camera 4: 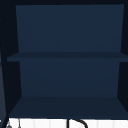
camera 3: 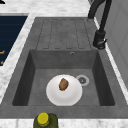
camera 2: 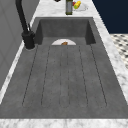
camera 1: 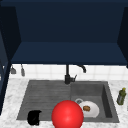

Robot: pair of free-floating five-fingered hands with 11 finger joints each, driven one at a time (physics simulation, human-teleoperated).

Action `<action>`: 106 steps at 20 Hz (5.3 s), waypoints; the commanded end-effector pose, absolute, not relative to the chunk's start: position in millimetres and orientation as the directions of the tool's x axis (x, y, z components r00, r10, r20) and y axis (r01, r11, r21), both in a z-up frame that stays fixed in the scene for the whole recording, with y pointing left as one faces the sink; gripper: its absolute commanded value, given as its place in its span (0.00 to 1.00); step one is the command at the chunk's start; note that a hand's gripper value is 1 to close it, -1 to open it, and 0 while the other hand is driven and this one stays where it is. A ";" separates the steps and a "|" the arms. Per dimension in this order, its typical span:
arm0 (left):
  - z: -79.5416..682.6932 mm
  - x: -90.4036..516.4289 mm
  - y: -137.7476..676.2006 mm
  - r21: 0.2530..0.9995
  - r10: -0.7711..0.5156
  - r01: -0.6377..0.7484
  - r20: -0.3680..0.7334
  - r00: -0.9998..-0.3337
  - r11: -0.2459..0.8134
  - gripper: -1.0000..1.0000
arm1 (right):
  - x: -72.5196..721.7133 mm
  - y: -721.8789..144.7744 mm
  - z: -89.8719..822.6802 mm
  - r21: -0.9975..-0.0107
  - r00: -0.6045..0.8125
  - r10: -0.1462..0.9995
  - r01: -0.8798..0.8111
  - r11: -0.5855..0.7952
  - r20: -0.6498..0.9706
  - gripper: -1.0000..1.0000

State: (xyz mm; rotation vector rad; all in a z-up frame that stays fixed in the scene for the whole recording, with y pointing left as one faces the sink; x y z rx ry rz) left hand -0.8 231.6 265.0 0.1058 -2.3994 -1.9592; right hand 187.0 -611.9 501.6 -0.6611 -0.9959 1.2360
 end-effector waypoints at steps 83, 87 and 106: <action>265.0 -0.8 231.6 0.980 -0.079 -0.026 -0.011 -0.997 0.199 0.50 | 215.9 -288.3 504.9 -0.960 0.850 0.523 -0.198 0.197 -0.068 0.00; 265.0 -0.8 231.6 0.980 -0.079 -0.026 -0.011 -0.997 0.199 0.50 | 229.3 -279.9 503.8 -0.961 0.877 0.474 -0.197 0.194 -0.084 0.00; 265.0 -0.8 231.6 0.980 -0.079 -0.026 -0.011 -0.997 0.199 0.50 | 293.2 -237.0 504.6 -0.965 0.968 0.197 -0.192 0.181 -0.156 0.00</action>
